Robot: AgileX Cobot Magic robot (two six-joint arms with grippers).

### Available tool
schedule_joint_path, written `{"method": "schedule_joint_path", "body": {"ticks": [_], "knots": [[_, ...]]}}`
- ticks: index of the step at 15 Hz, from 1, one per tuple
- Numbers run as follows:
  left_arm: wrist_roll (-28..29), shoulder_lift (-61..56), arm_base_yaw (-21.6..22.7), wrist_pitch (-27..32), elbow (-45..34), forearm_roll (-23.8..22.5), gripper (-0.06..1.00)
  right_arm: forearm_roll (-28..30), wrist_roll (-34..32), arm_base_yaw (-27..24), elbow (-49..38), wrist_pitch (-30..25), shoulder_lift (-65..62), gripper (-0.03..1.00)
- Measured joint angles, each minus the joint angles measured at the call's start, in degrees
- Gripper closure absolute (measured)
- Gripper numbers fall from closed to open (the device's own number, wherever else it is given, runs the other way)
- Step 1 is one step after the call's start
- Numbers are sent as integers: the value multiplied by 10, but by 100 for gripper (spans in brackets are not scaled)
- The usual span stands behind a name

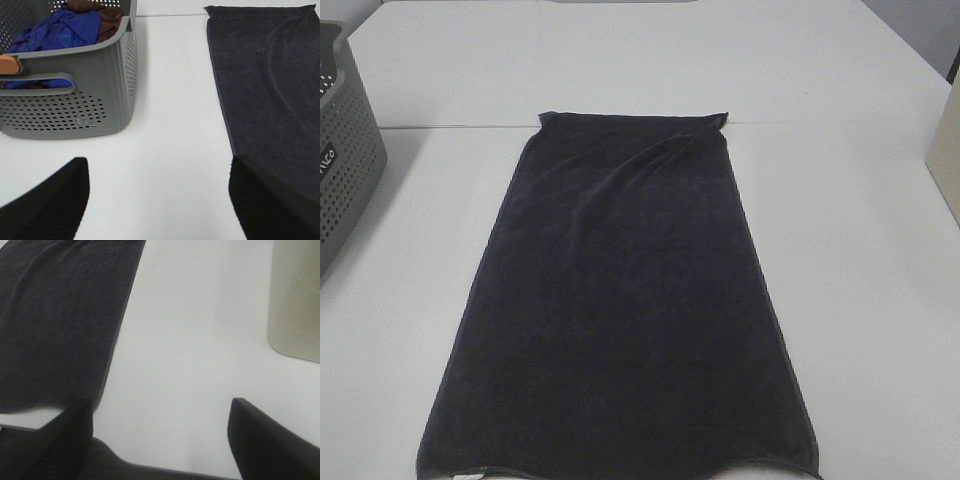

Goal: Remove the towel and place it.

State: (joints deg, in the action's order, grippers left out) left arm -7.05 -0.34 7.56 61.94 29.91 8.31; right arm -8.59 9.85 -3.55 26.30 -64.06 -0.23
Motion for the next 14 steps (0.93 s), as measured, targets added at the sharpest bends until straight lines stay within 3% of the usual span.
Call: {"method": "schedule_joint_path", "body": {"ticks": [14], "knots": [[1,0,0,0,0,0,22,-2,0,0,0,1,0,23]]}}
